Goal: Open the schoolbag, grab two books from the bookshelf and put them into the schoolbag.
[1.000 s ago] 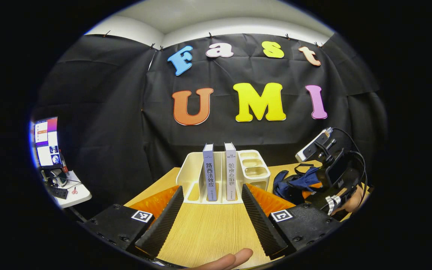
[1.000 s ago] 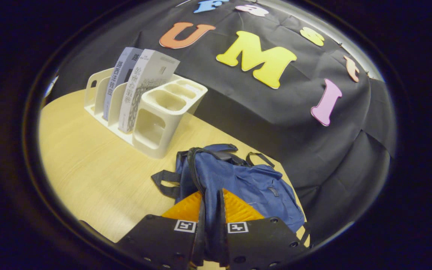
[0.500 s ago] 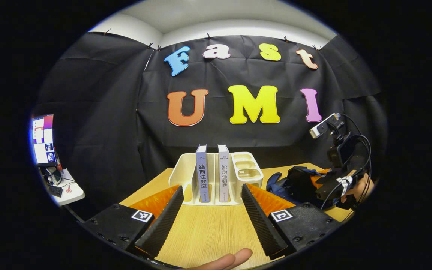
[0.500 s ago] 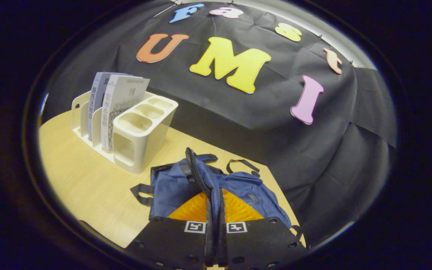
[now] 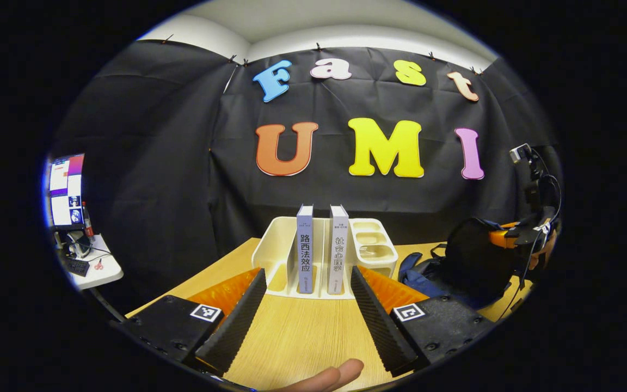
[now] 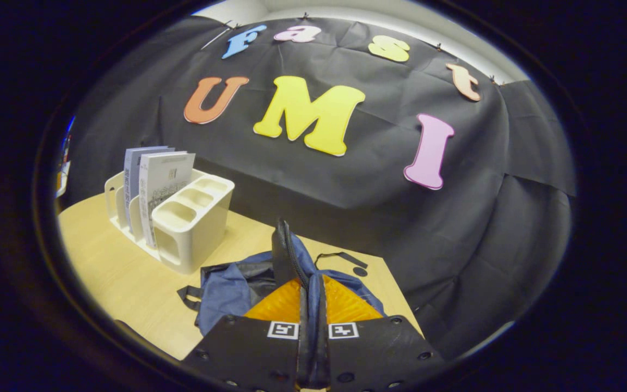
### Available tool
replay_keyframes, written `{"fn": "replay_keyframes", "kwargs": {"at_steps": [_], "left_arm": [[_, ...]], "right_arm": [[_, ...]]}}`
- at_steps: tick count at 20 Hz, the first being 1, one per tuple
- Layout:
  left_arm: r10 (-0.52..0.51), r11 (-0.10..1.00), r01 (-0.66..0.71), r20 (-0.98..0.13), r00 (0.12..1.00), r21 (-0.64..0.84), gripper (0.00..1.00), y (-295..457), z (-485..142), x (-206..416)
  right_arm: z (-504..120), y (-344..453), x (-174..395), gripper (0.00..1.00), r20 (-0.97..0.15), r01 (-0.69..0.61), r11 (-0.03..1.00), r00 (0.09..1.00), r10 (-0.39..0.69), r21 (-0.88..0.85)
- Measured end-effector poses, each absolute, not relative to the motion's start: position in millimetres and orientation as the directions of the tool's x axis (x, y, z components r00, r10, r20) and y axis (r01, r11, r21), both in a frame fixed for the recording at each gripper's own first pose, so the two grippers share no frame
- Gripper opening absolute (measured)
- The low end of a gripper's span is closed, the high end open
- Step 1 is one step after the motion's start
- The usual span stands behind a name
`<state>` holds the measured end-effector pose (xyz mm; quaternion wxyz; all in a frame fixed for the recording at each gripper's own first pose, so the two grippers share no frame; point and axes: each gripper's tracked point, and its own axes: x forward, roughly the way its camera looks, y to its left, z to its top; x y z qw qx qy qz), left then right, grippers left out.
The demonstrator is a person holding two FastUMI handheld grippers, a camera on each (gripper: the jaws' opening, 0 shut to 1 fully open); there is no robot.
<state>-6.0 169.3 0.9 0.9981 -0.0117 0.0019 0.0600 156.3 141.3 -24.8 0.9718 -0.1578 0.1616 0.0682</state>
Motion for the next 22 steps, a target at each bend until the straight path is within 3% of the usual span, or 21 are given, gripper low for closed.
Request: {"fn": "replay_keyframes", "kwargs": {"at_steps": [12,16,22], "left_arm": [[0.024,1.0,-0.025,-0.15,0.988,-0.004,0.98,144,52,112],[-0.066,0.995,0.048,-0.232,0.971,-0.082,0.98,116,69,163],[0.009,0.998,0.01,-0.328,0.944,0.056,0.98,126,74,248]], "right_arm": [[25,73,199,0.05,-0.279,-0.175,0.97,0.952,0.124,-0.169],[25,59,201,0.05,-0.285,-0.193,0.973,0.947,0.152,-0.125],[24,50,188,0.05,-0.255,-0.234,0.966,0.946,0.202,-0.105]]}}
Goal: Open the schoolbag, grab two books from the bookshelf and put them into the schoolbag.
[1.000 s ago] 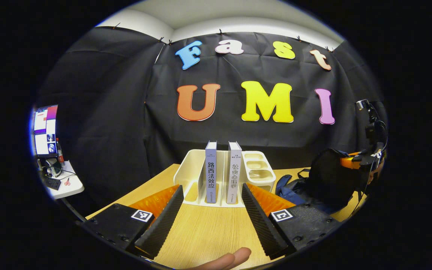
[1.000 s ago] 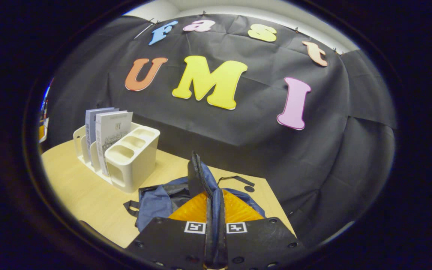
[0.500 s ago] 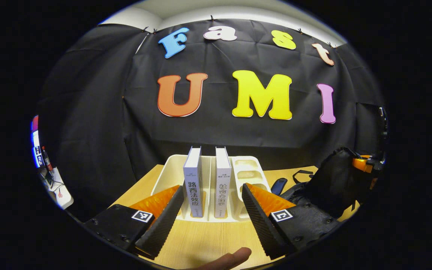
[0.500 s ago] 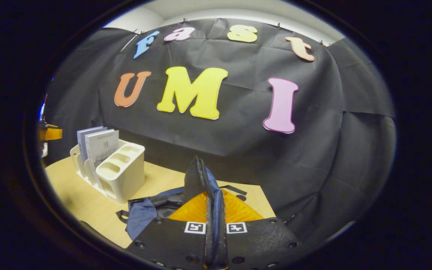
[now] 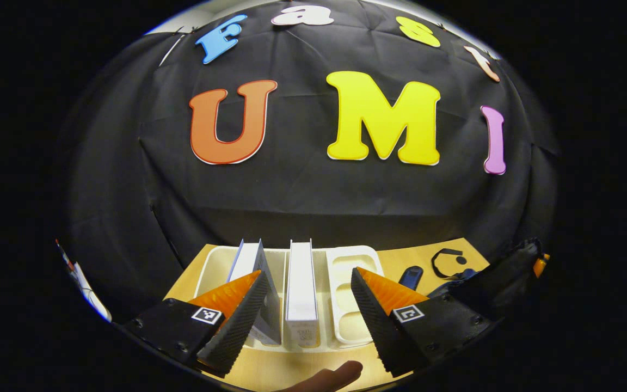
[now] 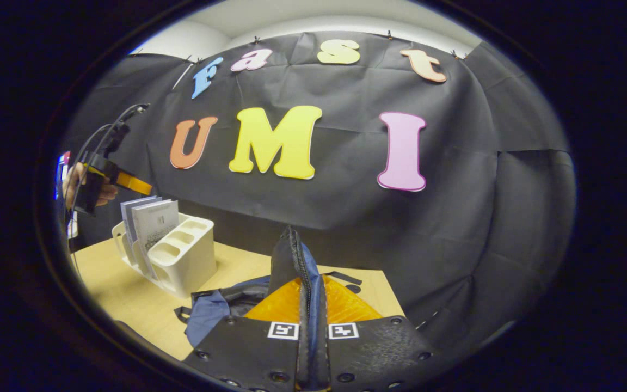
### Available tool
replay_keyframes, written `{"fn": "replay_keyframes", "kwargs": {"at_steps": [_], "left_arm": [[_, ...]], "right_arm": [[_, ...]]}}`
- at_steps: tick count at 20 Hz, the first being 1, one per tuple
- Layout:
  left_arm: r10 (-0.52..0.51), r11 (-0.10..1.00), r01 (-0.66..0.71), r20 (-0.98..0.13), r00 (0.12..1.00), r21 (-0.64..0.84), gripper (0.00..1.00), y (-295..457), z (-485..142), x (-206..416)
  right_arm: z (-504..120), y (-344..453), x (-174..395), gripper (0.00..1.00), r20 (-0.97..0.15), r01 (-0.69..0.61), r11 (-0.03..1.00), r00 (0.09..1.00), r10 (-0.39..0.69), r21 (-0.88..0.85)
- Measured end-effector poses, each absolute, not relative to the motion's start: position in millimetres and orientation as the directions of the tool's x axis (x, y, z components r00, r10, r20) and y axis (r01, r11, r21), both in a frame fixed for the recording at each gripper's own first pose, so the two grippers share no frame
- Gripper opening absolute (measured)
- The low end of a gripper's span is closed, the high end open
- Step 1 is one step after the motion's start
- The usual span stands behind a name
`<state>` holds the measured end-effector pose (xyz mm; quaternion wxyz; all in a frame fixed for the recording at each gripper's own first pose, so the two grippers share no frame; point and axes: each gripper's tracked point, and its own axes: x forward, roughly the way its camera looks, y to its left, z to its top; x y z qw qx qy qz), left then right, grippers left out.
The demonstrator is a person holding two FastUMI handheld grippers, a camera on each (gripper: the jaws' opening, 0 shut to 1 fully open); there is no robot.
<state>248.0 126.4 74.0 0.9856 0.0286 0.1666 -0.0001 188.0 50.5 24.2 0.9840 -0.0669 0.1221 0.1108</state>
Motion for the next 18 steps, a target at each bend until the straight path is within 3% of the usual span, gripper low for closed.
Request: {"fn": "replay_keyframes", "kwargs": {"at_steps": [6,13,18], "left_arm": [[0.067,0.988,0.005,-0.468,0.881,0.152,1.0,135,36,295],[0.098,0.981,0.027,-0.618,0.78,0.19,0.86,133,-2,314],[0.153,0.972,0.03,-0.719,0.678,0.234,0.7,142,-25,315]], "right_arm": [[17,38,183,0.05,-0.238,-0.257,0.961,0.944,0.227,-0.103],[7,38,180,0.05,-0.237,-0.277,0.954,0.94,0.244,-0.115],[-3,39,179,0.05,-0.247,-0.281,0.954,0.937,0.249,-0.104]]}}
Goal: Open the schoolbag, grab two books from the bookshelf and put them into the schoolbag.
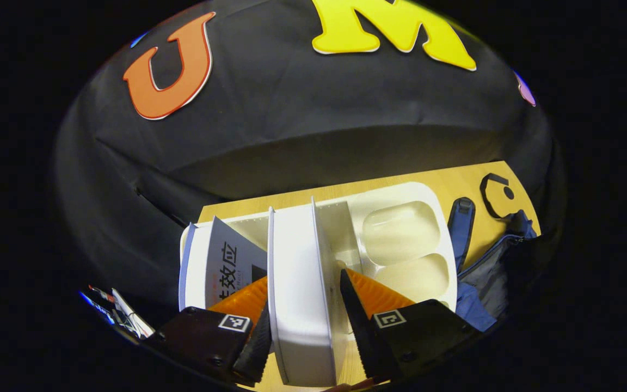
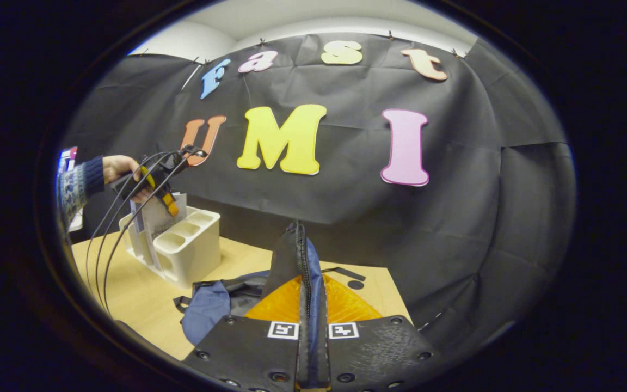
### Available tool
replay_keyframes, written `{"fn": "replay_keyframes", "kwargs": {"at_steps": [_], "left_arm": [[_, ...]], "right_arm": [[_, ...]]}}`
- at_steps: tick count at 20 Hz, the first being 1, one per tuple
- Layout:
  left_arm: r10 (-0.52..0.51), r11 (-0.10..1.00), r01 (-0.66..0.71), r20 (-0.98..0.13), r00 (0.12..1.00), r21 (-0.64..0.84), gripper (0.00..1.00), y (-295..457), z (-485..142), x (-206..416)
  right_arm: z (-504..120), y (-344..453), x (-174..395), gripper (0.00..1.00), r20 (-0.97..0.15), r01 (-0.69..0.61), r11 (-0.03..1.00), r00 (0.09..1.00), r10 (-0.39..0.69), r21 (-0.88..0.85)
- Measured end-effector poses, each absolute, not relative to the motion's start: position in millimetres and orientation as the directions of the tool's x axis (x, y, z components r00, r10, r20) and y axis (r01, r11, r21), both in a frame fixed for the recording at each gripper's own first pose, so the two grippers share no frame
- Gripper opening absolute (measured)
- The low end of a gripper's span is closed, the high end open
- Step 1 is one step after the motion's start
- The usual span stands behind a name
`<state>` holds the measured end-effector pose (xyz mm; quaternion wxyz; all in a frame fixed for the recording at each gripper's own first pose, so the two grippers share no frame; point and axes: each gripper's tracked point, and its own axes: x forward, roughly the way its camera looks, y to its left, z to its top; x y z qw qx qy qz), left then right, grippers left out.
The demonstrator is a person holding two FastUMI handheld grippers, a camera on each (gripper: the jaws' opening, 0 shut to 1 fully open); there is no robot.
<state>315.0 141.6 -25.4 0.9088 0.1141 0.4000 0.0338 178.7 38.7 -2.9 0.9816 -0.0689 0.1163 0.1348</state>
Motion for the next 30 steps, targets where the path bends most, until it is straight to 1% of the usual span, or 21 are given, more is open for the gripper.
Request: {"fn": "replay_keyframes", "kwargs": {"at_steps": [2,4,5,6,8,10,11,12,13,14,18,19,20,21,22,23,24,26,30], "left_arm": [[0.102,0.984,0.04,-0.735,0.671,0.173,0.58,132,-30,317],[0.087,0.988,0.036,-0.747,0.659,0.147,0.5,127,-32,310],[0.075,0.991,0.036,-0.751,0.657,0.131,0.55,122,-31,307],[0.078,0.992,0.026,-0.761,0.644,0.123,0.49,120,-33,300],[0.102,0.992,-0.009,-0.752,0.651,0.126,0.48,122,-26,293],[0.09,0.994,-0.009,-0.748,0.658,0.111,0.48,120,-20,280],[0.077,0.995,-0.005,-0.747,0.661,0.098,0.52,118,-16,272],[0.072,0.996,-0.007,-0.744,0.664,0.09,0.48,117,-12,263],[0.069,0.996,-0.011,-0.74,0.669,0.084,0.48,118,-7,254],[0.068,0.997,-0.014,-0.732,0.678,0.08,0.53,119,-1,246],[0.038,0.999,-0.014,-0.708,0.705,0.041,0.52,120,17,210],[0.025,1.0,-0.009,-0.704,0.71,0.026,0.48,120,19,200],[0.014,1.0,-0.007,-0.699,0.715,0.013,0.48,121,21,190],[0.008,1.0,-0.007,-0.693,0.721,0.004,0.53,125,22,180],[0.006,1.0,-0.009,-0.686,0.727,-0.001,0.48,129,23,170],[0.006,1.0,-0.011,-0.678,0.735,-0.003,0.52,134,24,160],[0.005,1.0,-0.016,-0.671,0.742,-0.009,0.48,137,24,151],[-0.011,0.998,-0.03,-0.663,0.748,-0.051,0.49,141,21,131],[-0.09,0.978,-0.059,-0.663,0.743,-0.199,0.49,140,7,95]], "right_arm": [[-7,38,178,0.05,-0.253,-0.282,0.954,0.935,0.249,-0.104],[-11,38,178,0.05,-0.26,-0.284,0.954,0.932,0.251,-0.1],[-12,38,178,0.05,-0.265,-0.284,0.954,0.931,0.25,-0.097],[-13,36,179,0.05,-0.271,-0.279,0.956,0.931,0.246,-0.092],[-17,35,179,0.05,-0.279,-0.276,0.958,0.929,0.244,-0.082],[-17,35,179,0.05,-0.279,-0.274,0.958,0.929,0.241,-0.085],[-18,35,178,0.05,-0.278,-0.274,0.957,0.93,0.239,-0.093],[-19,35,178,0.05,-0.276,-0.274,0.956,0.931,0.238,-0.101],[-19,34,178,0.05,-0.276,-0.274,0.956,0.932,0.236,-0.105],[-20,36,178,0.05,-0.278,-0.275,0.956,0.931,0.237,-0.106],[-28,40,173,0.05,-0.299,-0.279,0.955,0.924,0.24,-0.096],[-29,39,172,0.05,-0.302,-0.277,0.956,0.924,0.236,-0.099],[-32,40,172,0.05,-0.305,-0.276,0.956,0.923,0.234,-0.102],[-34,40,172,0.05,-0.309,-0.272,0.957,0.923,0.228,-0.105],[-37,39,172,0.05,-0.314,-0.269,0.957,0.923,0.224,-0.109],[-39,39,172,0.05,-0.321,-0.267,0.958,0.921,0.221,-0.106],[-41,40,172,0.05,-0.327,-0.265,0.959,0.919,0.22,-0.1],[-45,41,175,0.05,-0.337,-0.262,0.961,0.916,0.218,-0.089],[-46,47,178,0.05,-0.344,-0.265,0.961,0.912,0.222,-0.084]]}}
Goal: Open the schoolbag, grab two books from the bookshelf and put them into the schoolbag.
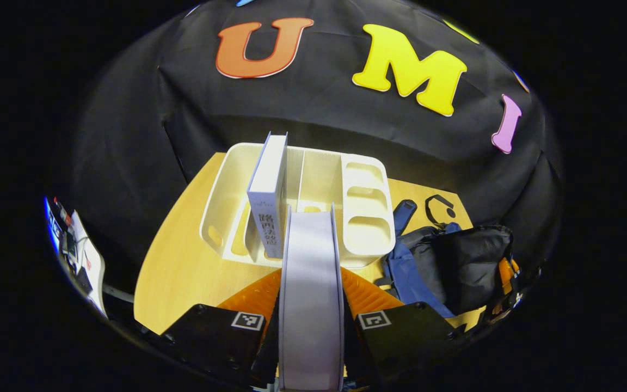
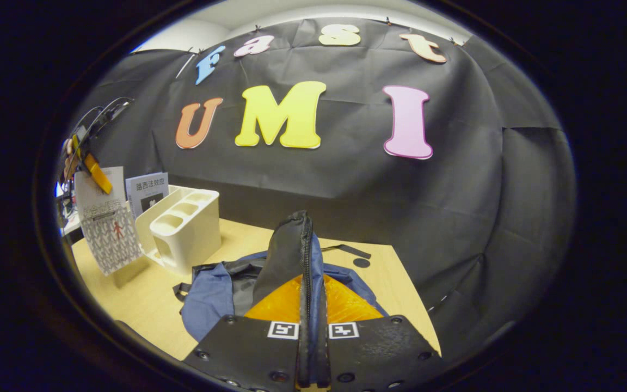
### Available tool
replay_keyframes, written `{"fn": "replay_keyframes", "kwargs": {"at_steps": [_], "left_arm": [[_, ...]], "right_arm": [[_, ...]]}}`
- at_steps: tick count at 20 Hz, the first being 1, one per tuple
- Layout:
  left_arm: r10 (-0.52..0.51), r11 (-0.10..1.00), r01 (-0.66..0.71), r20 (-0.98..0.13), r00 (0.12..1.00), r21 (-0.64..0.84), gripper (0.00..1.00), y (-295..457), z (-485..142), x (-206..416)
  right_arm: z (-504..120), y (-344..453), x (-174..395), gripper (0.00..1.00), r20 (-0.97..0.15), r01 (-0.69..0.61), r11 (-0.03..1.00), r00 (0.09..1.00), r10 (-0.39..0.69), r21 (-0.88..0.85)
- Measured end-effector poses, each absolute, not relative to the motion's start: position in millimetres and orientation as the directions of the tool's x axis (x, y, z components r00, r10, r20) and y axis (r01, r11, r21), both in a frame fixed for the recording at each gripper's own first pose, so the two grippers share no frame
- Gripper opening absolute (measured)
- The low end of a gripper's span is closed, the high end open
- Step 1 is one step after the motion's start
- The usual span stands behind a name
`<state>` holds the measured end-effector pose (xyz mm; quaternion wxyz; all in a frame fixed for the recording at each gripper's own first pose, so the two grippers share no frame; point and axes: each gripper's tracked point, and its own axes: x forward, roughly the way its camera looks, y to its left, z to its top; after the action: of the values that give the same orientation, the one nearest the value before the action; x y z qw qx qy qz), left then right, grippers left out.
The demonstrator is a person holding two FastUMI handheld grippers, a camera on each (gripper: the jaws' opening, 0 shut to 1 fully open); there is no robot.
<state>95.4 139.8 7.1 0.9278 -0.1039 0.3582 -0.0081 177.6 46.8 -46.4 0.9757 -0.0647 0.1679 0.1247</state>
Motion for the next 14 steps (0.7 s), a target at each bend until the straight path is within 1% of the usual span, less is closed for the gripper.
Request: {"fn": "replay_keyframes", "kwargs": {"at_steps": [2,3,4,9,10,11,14], "left_arm": [[-0.137,0.958,-0.066,-0.648,0.75,-0.279,0.48,136,1,84],[-0.159,0.946,-0.068,-0.636,0.755,-0.318,0.45,134,-2,80],[-0.181,0.931,-0.072,-0.625,0.759,-0.357,0.49,133,-5,76],[-0.288,0.829,-0.081,-0.546,0.787,-0.553,0.48,107,-18,70],[-0.317,0.8,-0.071,-0.521,0.793,-0.596,0.45,96,-15,71],[-0.354,0.768,-0.05,-0.489,0.797,-0.638,0.49,84,-12,71],[-0.423,0.699,-0.001,-0.415,0.806,-0.715,0.48,53,-4,73]], "right_arm": [[-45,49,180,0.05,-0.343,-0.265,0.959,0.913,0.219,-0.095],[-44,51,181,0.05,-0.344,-0.266,0.959,0.913,0.217,-0.102],[-42,50,181,0.05,-0.345,-0.266,0.958,0.914,0.215,-0.108],[-32,51,182,0.05,-0.347,-0.259,0.96,0.915,0.207,-0.111],[-28,51,183,0.05,-0.345,-0.258,0.96,0.916,0.206,-0.112],[-24,50,184,0.05,-0.343,-0.256,0.959,0.917,0.203,-0.117],[-11,48,187,0.05,-0.332,-0.255,0.959,0.921,0.203,-0.123]]}}
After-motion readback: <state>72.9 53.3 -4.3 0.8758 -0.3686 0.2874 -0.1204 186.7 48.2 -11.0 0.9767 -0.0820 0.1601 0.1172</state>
